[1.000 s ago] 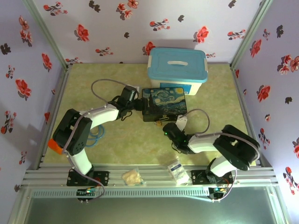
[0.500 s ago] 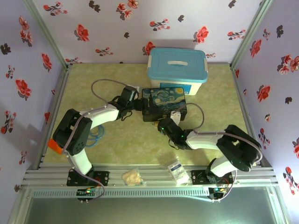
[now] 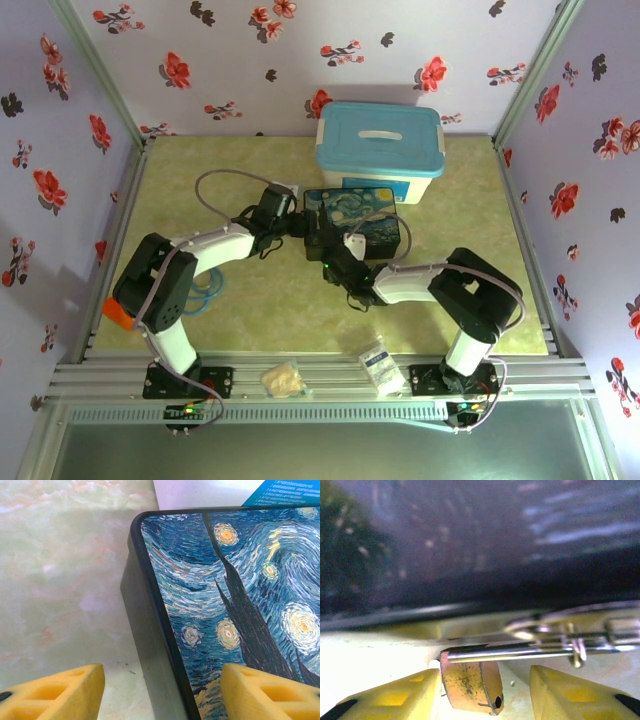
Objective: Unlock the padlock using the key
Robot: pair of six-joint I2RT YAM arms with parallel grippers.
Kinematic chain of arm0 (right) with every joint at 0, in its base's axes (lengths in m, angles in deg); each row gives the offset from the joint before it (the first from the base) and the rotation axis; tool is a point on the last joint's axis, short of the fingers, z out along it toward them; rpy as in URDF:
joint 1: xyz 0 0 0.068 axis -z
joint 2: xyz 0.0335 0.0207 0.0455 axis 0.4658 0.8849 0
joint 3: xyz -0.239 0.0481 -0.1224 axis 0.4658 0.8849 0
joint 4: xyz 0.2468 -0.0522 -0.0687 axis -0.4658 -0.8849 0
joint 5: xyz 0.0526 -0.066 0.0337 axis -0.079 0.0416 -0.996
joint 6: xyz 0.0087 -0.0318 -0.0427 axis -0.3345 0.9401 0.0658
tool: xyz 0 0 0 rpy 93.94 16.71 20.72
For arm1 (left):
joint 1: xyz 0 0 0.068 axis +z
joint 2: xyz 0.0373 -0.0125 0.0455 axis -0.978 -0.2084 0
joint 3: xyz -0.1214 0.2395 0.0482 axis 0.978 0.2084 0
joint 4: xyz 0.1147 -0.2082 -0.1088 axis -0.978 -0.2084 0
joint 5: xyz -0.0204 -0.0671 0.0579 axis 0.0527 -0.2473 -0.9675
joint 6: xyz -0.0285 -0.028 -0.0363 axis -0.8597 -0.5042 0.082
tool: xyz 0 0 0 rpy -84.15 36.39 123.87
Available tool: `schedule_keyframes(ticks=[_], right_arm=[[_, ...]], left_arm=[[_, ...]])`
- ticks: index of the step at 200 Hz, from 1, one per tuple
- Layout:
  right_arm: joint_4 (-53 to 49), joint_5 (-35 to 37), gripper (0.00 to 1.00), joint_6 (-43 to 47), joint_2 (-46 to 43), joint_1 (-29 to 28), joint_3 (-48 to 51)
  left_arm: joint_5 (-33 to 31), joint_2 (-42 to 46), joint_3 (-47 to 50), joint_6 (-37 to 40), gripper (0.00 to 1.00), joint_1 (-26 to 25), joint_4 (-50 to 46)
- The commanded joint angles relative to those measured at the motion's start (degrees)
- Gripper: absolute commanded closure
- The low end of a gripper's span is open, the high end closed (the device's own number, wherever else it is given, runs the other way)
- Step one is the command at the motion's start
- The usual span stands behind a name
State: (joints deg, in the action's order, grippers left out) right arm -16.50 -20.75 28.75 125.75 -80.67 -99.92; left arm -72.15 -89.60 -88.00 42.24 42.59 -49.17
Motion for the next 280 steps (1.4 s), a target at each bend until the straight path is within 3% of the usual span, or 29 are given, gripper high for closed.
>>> schedule_keyframes(ticks=[1,22,112,147,197,280], right_arm=[[-2.9,-0.8,0.54,-0.1,3.5,-1.2,-2.1],[-0.3,-1.8,0.59,-1.2,4.6,-1.2,-1.1],[15.1,-5.5,1.00,-7.1,0.0,0.4,8.8],[29.5,-9.0,1.00,-11.4,0.1,2.3,15.2],[38.3,-11.8,1.00,-14.7,-0.8,4.9,20.4],[61.2,-15.6,1.00,-22.1,5.7,8.4,27.6]], left_arm=[[-1.7,-2.5,2.2,1.1,0.38,-0.2,-6.6],[-1.8,-2.5,2.0,1.4,0.38,-0.2,-6.8],[-1.8,-3.2,1.4,1.5,0.38,-0.2,-7.2],[-1.8,-3.1,1.4,1.8,0.38,-0.2,-7.5],[-1.8,-3.1,1.4,1.9,0.38,-0.2,-7.7],[-1.7,-3.5,1.5,1.8,0.39,-0.2,-7.7]])
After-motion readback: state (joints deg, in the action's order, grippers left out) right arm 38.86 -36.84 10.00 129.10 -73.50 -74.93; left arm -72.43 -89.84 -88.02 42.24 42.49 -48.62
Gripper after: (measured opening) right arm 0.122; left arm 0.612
